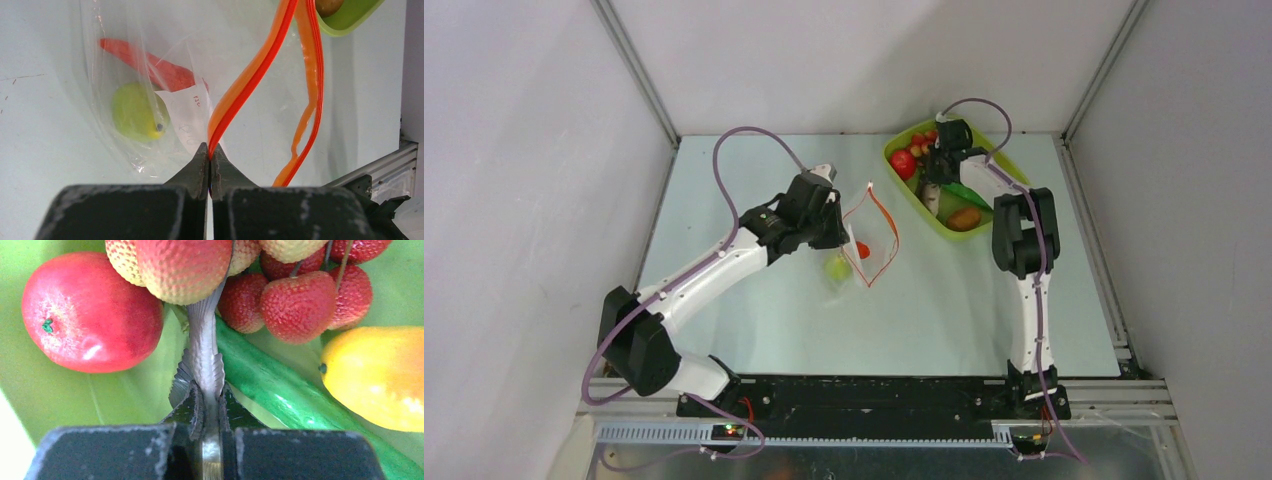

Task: Place the food in the zip-top bag and seal the zipper
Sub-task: Pick up the fake fish from the bin.

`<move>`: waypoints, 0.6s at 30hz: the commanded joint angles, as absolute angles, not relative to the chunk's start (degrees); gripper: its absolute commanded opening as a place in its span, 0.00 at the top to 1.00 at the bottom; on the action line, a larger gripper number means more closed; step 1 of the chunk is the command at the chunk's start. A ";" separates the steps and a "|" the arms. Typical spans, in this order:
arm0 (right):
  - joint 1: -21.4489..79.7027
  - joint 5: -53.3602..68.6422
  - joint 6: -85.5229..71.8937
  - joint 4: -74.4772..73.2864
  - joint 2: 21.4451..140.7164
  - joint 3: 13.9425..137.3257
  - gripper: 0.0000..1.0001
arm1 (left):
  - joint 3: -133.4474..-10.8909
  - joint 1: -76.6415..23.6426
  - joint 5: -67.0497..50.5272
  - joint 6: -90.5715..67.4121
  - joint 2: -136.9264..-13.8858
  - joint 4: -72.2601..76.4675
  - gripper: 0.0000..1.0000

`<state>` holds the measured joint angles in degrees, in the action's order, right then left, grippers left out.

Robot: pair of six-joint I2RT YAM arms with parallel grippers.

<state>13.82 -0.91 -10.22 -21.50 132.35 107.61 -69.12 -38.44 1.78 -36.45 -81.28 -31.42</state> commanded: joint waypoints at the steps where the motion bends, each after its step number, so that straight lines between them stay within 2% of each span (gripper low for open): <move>1: 13.96 -3.52 -10.80 -19.63 123.84 104.79 0.99 | -71.35 -38.06 2.17 -36.08 -79.68 -31.40 1.00; 10: 13.91 -8.18 -9.62 -11.27 100.89 88.49 1.00 | -73.28 -38.06 1.88 -36.20 -78.95 -29.63 1.00; 18: 14.29 -6.65 -14.38 -9.40 84.94 79.23 1.00 | -73.33 -38.06 0.44 -38.73 -79.53 -27.94 0.99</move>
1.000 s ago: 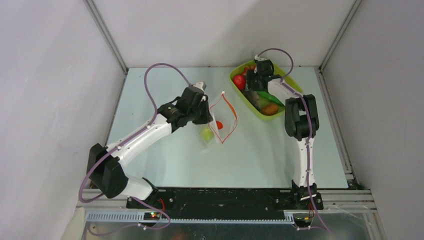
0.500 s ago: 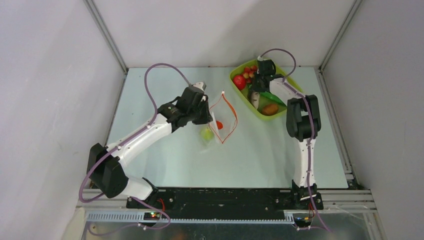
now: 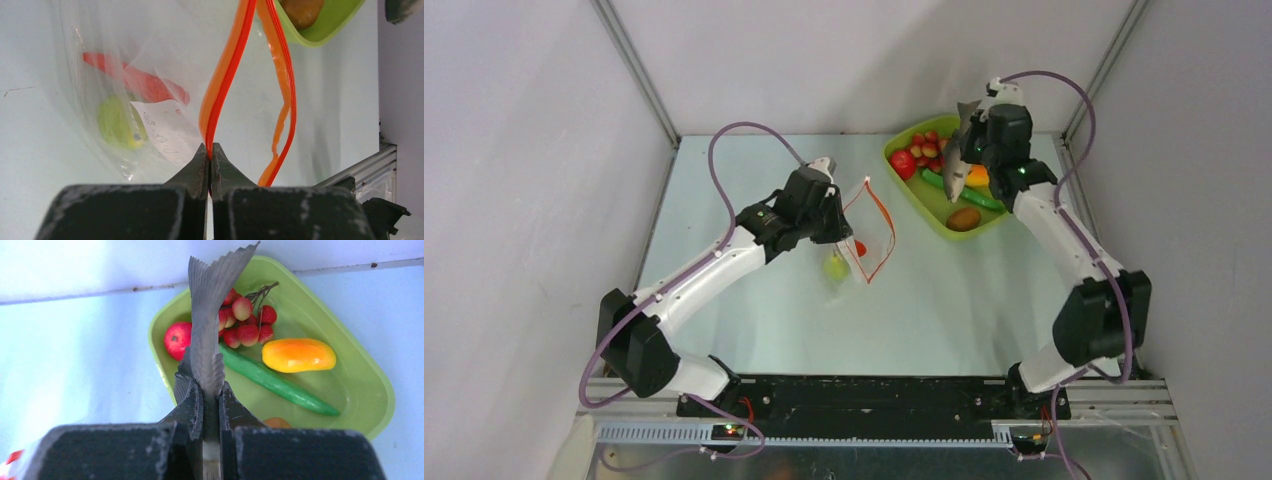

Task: Place the food in the zip-top bag and seal the zipper
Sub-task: Pick up the fake fish from the bin, then place the fake fish in the zipper food storage bag.

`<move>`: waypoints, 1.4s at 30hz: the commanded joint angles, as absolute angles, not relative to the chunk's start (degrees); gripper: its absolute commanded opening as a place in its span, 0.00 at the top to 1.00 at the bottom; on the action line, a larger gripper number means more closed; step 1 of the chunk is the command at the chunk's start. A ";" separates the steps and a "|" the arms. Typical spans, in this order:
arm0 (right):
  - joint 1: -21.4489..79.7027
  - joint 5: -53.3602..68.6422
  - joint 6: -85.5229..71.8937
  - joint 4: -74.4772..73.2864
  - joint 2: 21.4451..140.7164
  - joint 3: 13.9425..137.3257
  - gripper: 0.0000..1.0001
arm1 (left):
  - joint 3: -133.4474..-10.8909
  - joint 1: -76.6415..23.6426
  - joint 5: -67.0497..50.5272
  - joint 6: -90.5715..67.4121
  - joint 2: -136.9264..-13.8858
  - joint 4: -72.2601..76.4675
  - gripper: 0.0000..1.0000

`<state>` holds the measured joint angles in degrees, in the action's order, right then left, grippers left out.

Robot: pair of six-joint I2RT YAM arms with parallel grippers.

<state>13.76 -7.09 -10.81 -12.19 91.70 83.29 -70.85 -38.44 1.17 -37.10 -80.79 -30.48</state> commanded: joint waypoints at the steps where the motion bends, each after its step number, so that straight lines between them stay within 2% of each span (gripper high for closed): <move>1: 14.66 -5.92 -15.19 -8.74 81.59 78.07 1.00 | -73.04 -38.10 0.44 -39.50 -79.45 -27.73 0.99; 4: 19.26 -2.98 -16.98 -2.19 74.06 70.17 1.00 | -71.83 -38.13 -1.58 -40.72 -79.02 -26.34 0.99; 9: 33.26 -12.12 -18.04 6.83 65.01 60.66 1.00 | -70.49 -38.25 -2.31 -42.20 -78.01 -25.71 1.00; 12: 40.39 -20.20 -17.90 13.69 64.27 57.78 1.00 | -70.55 -38.35 -2.48 -42.43 -77.81 -26.37 1.00; 17: 50.24 -35.42 -16.24 20.36 69.65 56.96 1.00 | -70.38 -38.40 -2.51 -42.66 -77.03 -27.53 1.00; 23: 52.43 -41.76 -13.70 24.62 76.68 56.99 1.00 | -67.76 -38.52 -2.95 -43.38 -73.93 -25.88 1.00; 42: 60.94 -39.90 -19.55 10.60 78.87 53.76 1.00 | -66.38 -38.51 -2.59 -46.64 -74.11 -24.33 1.00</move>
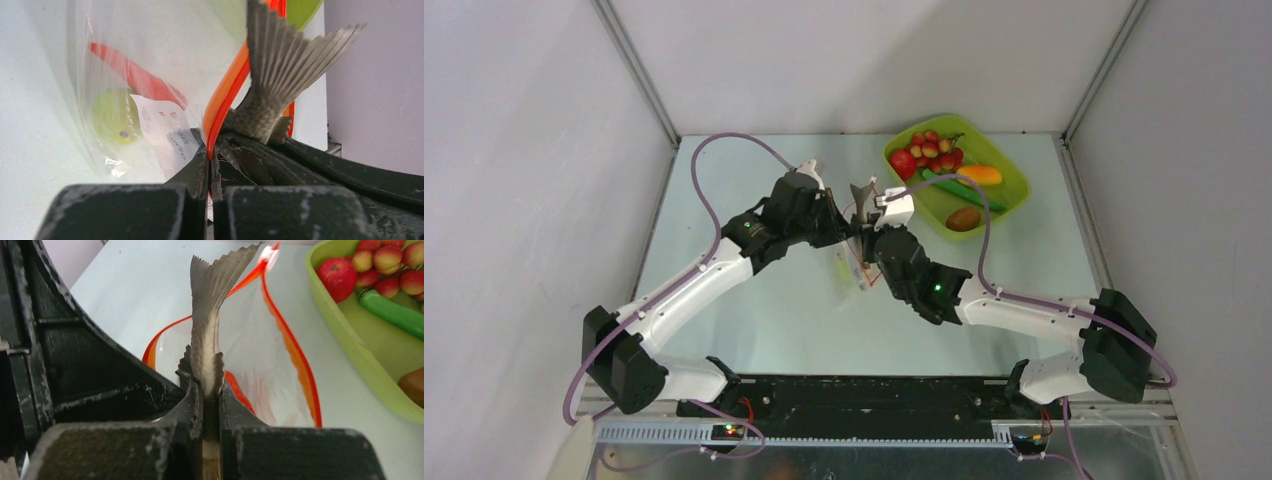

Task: Place the food in the zip-top bag and seal the zipper
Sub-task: Place the fake fish in the zipper food storage bag.

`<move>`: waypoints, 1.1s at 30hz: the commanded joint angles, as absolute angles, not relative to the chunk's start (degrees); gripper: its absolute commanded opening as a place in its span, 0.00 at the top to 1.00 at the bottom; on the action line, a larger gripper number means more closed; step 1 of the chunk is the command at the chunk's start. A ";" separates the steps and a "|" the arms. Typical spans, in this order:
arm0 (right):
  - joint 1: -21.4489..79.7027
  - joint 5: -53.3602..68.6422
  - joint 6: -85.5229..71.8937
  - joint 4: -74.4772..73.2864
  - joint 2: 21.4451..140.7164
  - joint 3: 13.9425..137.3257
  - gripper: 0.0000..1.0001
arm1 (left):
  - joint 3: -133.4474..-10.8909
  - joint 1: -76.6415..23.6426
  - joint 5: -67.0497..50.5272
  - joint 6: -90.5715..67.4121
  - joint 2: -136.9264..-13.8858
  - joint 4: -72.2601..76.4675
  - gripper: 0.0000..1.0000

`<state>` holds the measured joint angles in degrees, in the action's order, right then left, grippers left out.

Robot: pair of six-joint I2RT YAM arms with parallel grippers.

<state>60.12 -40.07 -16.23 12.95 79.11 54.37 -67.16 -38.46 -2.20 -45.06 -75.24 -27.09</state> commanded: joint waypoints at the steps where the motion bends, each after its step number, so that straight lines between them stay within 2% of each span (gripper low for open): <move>1: 61.01 -39.20 -20.10 9.97 79.03 53.42 1.00 | -66.41 -38.56 -2.62 -46.66 -74.15 -24.21 1.00; 17: 61.22 -25.90 -23.57 7.35 85.01 51.90 0.97 | -69.56 -39.00 -4.99 -43.55 -75.19 -24.59 1.00; 23: 61.93 -15.77 -16.15 5.24 84.90 51.79 0.99 | -70.88 -39.02 -4.09 -41.86 -75.64 -26.39 1.00; 29: 62.24 -22.03 -18.60 -5.11 79.41 51.05 1.00 | -70.36 -38.97 -0.68 -40.55 -74.62 -30.10 1.00; 33: 61.83 -21.24 -21.29 -8.86 73.59 50.64 1.00 | -69.65 -39.00 1.51 -40.09 -73.56 -31.28 1.00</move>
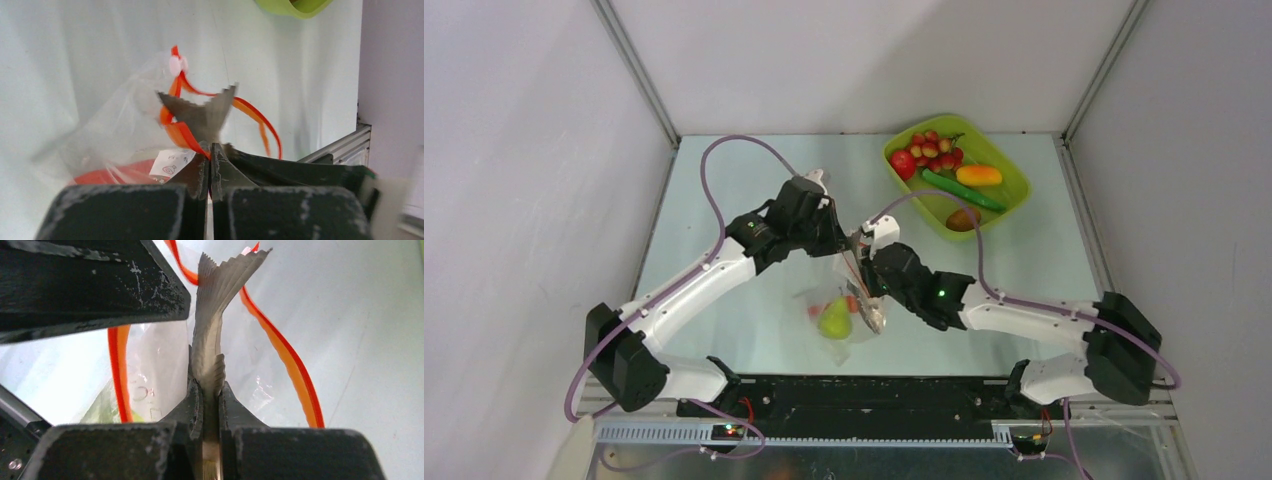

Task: Place the food in the zip-top bag and seal the zipper
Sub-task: Place the fake fish in the zipper food storage bag.

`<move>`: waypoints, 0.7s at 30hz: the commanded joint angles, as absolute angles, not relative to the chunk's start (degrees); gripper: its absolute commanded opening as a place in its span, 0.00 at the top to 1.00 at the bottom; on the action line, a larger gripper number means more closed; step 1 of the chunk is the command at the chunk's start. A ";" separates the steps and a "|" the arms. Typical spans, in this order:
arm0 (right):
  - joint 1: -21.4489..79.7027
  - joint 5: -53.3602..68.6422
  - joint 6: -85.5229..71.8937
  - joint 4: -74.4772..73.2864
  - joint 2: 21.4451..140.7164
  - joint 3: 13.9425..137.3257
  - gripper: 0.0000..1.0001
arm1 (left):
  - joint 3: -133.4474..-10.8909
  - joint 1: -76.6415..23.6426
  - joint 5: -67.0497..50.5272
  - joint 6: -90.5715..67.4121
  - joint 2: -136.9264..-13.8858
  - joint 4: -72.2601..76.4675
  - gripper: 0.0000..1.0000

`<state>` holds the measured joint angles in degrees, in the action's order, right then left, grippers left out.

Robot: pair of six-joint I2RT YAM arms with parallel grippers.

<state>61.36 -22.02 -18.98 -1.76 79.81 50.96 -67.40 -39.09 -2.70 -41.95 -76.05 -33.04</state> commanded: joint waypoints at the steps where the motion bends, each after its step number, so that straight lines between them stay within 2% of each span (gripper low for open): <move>1: 61.60 -19.79 -22.09 -9.44 73.05 50.65 1.00 | -69.75 -39.01 1.94 -39.90 -73.39 -31.50 1.00; 7: 61.45 -0.57 -15.97 -10.36 72.40 50.71 1.00 | -71.92 -38.97 1.86 -37.44 -73.44 -31.94 1.00; 9: 61.37 1.77 -16.03 -11.24 72.98 50.99 1.00 | -72.99 -38.97 1.44 -36.62 -73.63 -32.48 1.00; 15: 59.41 0.18 -17.84 -16.16 75.72 52.86 1.00 | -73.80 -39.21 -1.97 -34.22 -72.20 -31.12 1.00; 21: 53.80 -9.71 -30.72 -17.42 75.67 55.85 0.97 | -72.16 -41.61 -5.56 -33.10 -69.99 -27.78 1.00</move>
